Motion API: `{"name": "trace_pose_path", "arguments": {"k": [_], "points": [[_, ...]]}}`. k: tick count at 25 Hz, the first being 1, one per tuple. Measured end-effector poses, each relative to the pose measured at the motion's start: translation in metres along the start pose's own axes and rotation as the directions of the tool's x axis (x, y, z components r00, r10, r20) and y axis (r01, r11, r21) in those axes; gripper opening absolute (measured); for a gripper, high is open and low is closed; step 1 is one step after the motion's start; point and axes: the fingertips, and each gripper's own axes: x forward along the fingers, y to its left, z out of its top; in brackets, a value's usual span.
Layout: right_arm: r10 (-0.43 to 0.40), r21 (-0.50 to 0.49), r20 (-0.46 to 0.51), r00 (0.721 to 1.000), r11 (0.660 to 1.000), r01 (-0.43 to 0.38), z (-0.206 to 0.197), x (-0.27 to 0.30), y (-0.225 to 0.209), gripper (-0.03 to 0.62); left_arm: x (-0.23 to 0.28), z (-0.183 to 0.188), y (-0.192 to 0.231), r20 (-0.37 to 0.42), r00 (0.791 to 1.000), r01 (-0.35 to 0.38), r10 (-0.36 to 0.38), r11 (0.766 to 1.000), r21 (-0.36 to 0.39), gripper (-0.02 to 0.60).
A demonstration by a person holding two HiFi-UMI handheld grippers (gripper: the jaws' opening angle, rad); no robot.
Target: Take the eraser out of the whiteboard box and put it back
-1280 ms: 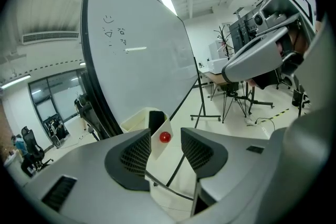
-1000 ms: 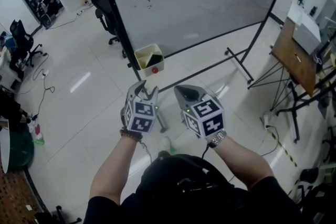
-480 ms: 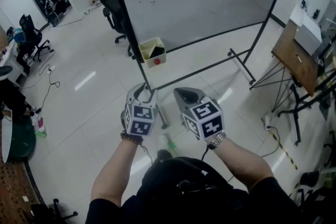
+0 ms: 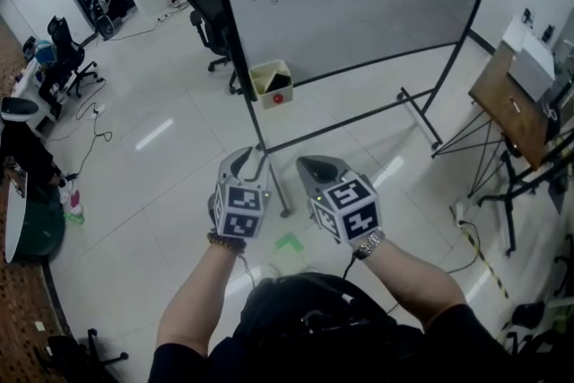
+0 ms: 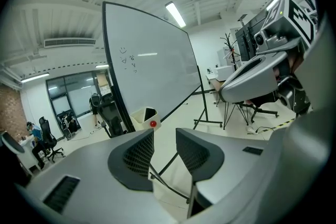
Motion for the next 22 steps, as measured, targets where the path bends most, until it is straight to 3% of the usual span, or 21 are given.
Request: {"name": "trace_pose_path", "arguments": {"k": [11,22], "points": [[0.017,-0.017,0.009,1.000,1.000,-0.017,0.001,-0.001,0.040,0.023,-0.043,-0.007,0.012,0.034,0.999,-0.016,0.018,0.999,-0.034,0.052],[-0.043,-0.016,0.022,0.999,0.999,0.043,0.005,-0.012,0.072,0.023,-0.081,0.000,0.014,0.112,0.992,0.074,-0.063,0.993,-0.097,0.016]]}}
